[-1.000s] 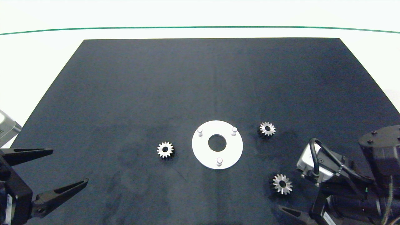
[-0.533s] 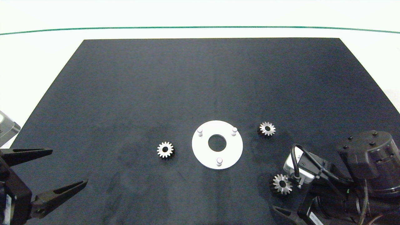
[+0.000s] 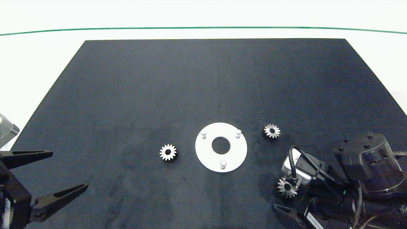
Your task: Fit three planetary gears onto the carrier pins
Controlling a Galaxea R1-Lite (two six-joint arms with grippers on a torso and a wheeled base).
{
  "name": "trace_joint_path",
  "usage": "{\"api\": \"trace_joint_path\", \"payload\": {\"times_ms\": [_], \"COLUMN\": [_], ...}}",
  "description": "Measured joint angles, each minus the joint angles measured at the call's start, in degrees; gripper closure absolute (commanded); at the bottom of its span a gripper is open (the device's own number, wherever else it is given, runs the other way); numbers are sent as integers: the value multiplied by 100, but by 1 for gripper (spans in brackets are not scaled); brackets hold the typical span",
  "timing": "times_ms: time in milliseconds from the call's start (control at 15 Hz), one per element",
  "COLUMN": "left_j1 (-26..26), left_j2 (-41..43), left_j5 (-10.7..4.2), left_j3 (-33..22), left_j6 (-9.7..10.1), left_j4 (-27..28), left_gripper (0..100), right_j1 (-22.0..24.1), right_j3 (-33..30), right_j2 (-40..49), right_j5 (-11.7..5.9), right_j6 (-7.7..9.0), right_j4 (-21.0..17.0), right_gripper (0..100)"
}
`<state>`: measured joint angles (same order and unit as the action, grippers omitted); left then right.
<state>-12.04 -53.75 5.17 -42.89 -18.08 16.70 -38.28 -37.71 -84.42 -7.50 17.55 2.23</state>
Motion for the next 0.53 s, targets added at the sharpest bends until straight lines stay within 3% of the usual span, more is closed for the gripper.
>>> {"api": "trace_joint_path", "payload": {"times_ms": [533], "left_j1": [9], "left_j2": [39], "left_j5": [0], "left_j3": [-16], "left_j6": [-7], "left_j4": [0], "left_gripper": [0], "right_j1": [7], "right_j3": [-11], "right_j2": [-113], "right_j5": [-10], "right_j6": [-37], "right_j4": [212], "right_gripper": [38]}}
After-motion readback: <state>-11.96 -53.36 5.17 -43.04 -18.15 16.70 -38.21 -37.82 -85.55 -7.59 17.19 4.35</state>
